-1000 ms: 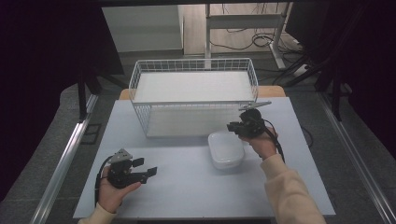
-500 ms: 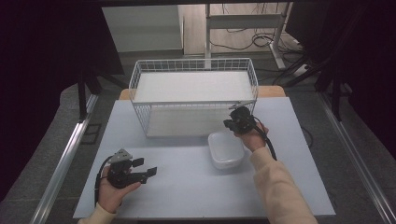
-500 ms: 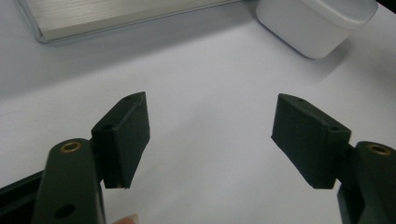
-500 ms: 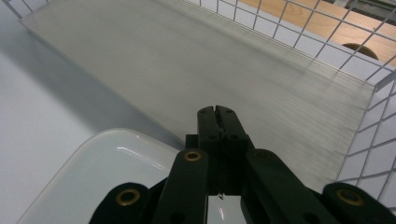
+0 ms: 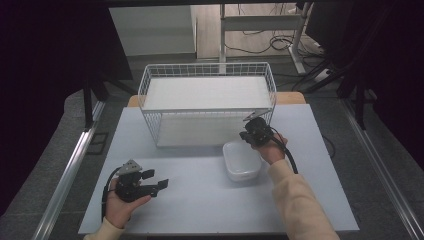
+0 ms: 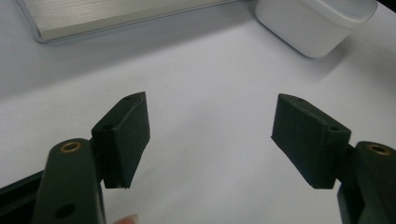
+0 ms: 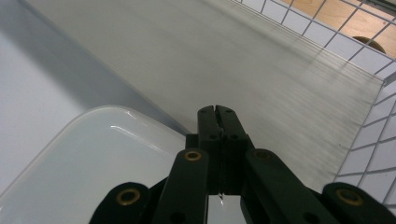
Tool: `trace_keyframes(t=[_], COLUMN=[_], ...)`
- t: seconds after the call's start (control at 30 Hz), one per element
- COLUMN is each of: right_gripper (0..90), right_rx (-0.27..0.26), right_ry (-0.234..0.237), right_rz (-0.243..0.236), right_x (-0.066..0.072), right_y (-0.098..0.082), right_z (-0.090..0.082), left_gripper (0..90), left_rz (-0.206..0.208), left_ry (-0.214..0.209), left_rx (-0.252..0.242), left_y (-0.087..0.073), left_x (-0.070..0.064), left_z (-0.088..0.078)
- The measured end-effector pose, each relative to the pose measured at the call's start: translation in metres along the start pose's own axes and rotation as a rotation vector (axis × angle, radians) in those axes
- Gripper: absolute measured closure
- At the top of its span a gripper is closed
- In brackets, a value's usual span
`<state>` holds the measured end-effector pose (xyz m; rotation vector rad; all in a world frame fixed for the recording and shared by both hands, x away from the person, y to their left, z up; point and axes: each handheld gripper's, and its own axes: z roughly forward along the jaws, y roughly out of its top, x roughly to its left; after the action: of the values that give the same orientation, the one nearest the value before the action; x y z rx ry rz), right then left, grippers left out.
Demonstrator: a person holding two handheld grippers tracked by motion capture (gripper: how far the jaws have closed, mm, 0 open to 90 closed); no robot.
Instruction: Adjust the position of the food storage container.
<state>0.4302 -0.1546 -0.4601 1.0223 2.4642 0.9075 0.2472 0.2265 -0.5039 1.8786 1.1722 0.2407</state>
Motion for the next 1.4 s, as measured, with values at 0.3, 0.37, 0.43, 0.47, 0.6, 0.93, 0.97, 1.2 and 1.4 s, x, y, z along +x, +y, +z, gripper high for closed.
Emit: trace_keyframes(t=[0.3,0.37,0.43,0.47,0.6,0.93,0.97,1.2,1.4], right_gripper=[90.0,90.0,90.0,90.0,90.0,90.0,90.0,90.0,90.0], right_rx=[-0.005,-0.004,0.003,0.007,0.024,0.030,0.030,-0.019,-0.115], right_ry=[0.013,0.016,0.020,0.022,0.024,0.062,0.064,0.089,0.070], right_rz=[-0.011,-0.014,-0.022,-0.022,-0.030,-0.031,-0.029,0.001,0.030], right_x=[0.003,0.003,0.004,0.004,0.007,0.018,0.019,0.020,0.017], right_y=[-0.006,-0.008,-0.008,-0.009,-0.010,-0.025,-0.027,-0.032,-0.048], right_z=[-0.005,-0.007,-0.009,-0.009,-0.013,-0.028,-0.029,-0.044,-0.080], left_gripper=[27.4,27.3,27.4,27.4,27.4,27.4,27.4,27.4,27.4], left_rz=[0.002,0.003,0.002,0.002,0.001,0.002,0.002,0.004,-0.002], left_ry=[-0.002,-0.002,-0.002,-0.002,-0.002,-0.003,-0.002,0.001,0.002], left_rx=[0.002,0.002,0.003,0.003,0.003,0.002,0.002,0.000,-0.004], left_y=[0.000,0.000,0.000,0.000,0.000,0.000,0.000,0.001,0.001], left_x=[0.000,0.000,-0.001,-0.001,-0.001,-0.002,-0.002,-0.002,-0.001], left_z=[0.000,0.001,0.001,0.001,0.001,0.001,0.001,0.000,0.000])
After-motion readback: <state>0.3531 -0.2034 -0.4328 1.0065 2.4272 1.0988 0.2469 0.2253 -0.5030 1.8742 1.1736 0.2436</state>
